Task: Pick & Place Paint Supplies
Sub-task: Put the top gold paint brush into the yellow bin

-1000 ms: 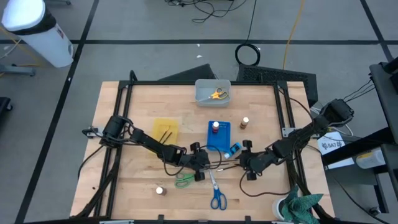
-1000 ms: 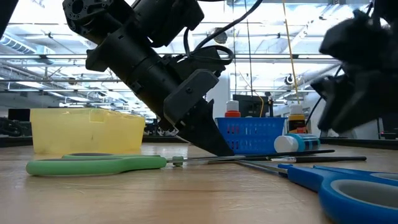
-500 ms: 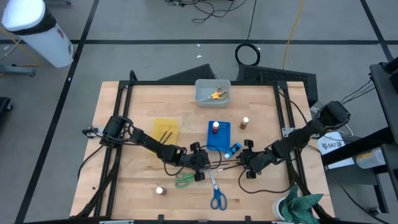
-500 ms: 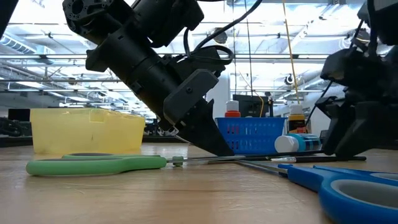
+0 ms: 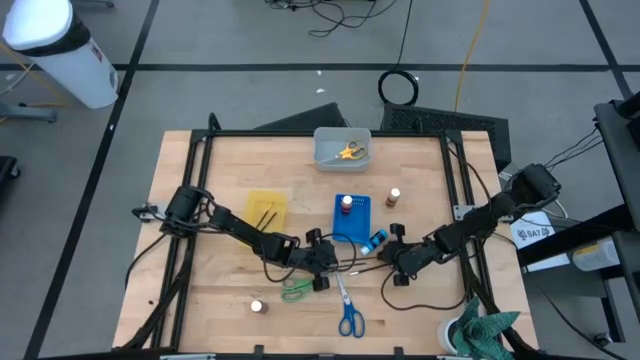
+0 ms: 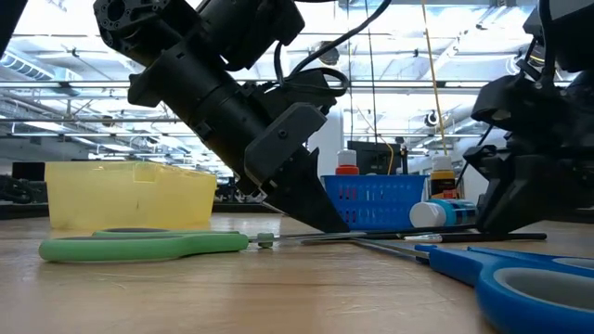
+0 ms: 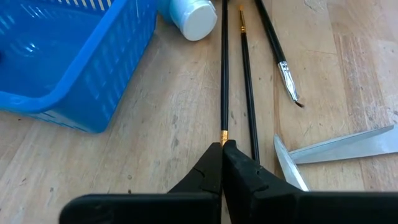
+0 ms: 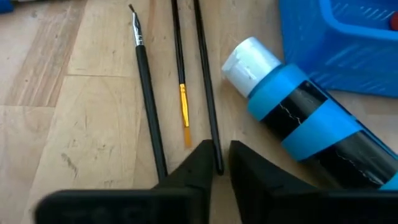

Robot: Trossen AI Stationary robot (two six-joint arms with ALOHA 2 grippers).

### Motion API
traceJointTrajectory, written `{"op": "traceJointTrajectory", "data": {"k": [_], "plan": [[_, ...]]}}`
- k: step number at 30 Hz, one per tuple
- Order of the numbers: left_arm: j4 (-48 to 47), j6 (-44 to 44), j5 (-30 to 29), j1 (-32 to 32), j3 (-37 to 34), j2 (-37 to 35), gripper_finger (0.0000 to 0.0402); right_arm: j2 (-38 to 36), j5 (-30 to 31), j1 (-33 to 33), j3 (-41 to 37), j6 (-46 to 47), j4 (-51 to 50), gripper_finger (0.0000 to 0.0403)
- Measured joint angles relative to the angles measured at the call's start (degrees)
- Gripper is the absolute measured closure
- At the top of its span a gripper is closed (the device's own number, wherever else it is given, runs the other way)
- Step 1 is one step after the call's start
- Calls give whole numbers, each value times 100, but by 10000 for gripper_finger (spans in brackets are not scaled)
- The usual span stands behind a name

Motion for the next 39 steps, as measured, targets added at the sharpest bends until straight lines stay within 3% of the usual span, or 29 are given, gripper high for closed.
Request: {"op": "traceJointTrajectory", "data": {"k": [3, 10, 23, 28, 32, 39], "plan": [[2, -4, -13, 0, 0, 0, 387, -7, -195, -15, 0, -164, 7, 395], [59, 319, 56, 7, -20, -214, 362, -64, -127, -13, 0, -341, 51, 399], [644, 399, 79, -118, -15, -1067, 360, -114, -102, 30, 395, -827, 96, 401], [912, -10, 610, -90, -11, -1054, 355, -114, -83, 51, 598, -980, 31, 402], [1046, -46, 540, -140, -11, -1060, 318, -114, -77, 51, 705, -1116, 32, 402], [738, -1, 419, -210, -7, -1036, 210, -114, 19, 51, 713, -1127, 42, 402]]}}
